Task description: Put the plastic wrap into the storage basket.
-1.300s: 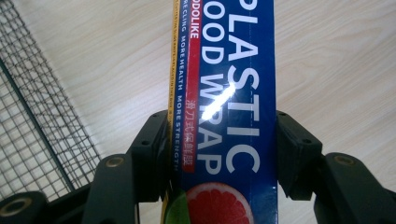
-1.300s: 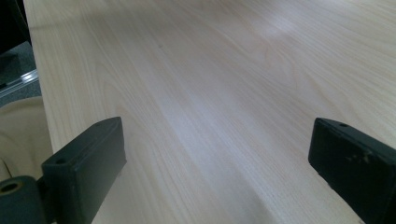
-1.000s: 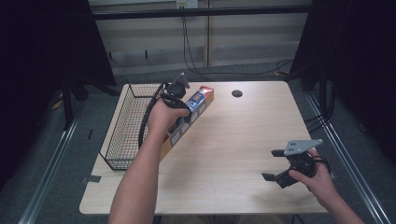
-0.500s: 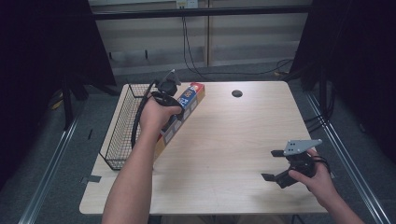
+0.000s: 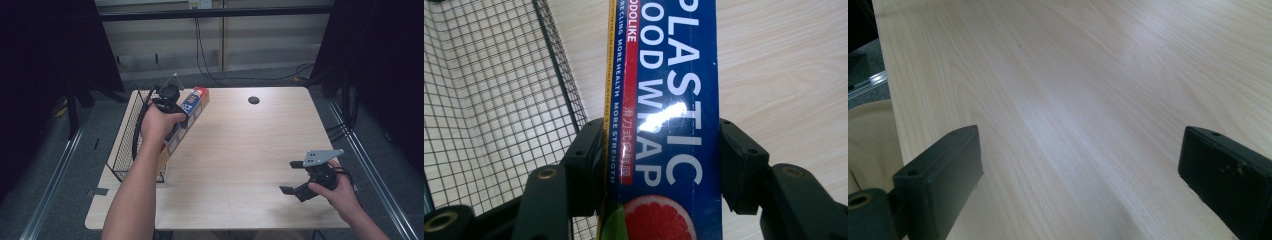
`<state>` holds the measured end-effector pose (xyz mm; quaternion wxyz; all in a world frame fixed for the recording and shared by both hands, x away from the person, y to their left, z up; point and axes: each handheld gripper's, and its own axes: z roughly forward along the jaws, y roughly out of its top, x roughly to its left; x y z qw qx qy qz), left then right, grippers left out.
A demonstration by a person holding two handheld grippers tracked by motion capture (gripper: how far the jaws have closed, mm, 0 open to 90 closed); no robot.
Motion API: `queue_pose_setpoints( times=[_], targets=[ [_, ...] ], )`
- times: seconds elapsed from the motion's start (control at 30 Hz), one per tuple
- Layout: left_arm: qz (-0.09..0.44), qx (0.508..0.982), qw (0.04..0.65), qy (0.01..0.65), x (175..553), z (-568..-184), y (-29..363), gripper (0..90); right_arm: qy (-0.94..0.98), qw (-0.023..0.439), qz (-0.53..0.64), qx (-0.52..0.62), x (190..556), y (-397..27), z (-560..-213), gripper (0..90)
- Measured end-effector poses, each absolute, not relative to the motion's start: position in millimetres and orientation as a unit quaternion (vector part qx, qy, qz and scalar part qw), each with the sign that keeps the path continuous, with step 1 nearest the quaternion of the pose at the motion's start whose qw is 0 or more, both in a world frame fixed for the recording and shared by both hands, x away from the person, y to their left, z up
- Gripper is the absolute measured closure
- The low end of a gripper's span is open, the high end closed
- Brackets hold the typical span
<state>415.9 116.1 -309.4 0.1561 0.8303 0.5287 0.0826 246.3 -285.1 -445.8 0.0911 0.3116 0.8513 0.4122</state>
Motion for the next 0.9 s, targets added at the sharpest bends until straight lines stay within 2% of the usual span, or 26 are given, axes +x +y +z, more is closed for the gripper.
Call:
queue_pose_setpoints(
  times=[0.9],
  targets=[
    [0.098,0.809,0.149,0.560,410,-302,151,44.7,0.853,0.089,0.411,0.310,246,-283,-447,3.7]
  ],
)
